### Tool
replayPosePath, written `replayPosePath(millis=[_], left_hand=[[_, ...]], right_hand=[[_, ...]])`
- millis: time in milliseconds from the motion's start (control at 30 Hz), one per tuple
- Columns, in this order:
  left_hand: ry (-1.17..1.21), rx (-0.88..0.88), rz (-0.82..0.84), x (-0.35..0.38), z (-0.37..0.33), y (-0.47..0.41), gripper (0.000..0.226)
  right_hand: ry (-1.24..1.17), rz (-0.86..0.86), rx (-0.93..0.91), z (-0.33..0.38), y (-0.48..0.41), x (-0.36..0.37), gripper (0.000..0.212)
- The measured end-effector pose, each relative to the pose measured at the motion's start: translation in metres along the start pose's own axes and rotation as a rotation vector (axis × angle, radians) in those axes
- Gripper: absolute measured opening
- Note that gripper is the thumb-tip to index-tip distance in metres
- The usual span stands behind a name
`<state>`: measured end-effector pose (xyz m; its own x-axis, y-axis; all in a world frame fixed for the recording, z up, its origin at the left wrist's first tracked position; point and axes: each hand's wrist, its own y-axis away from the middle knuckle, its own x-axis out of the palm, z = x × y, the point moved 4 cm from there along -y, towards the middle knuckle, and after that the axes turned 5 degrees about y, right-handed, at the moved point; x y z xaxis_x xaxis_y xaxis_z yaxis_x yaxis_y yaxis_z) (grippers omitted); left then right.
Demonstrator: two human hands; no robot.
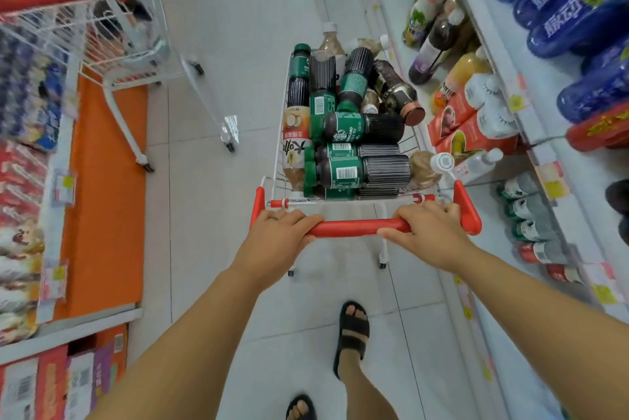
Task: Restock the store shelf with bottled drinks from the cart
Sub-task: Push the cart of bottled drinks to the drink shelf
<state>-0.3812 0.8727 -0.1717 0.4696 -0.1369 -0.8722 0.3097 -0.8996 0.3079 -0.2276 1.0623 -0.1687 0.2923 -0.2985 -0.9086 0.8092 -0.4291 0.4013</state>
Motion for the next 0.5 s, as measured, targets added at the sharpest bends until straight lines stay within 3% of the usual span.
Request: replayPosePath(millis=[500], left_hand=[[-0.017, 0.045, -0.003, -0.091, 0.049, -0.189, 0.038]], right_hand=[[-0.067, -0.011, 0.066, -0.067, -0.181, -0.087, 0.043]])
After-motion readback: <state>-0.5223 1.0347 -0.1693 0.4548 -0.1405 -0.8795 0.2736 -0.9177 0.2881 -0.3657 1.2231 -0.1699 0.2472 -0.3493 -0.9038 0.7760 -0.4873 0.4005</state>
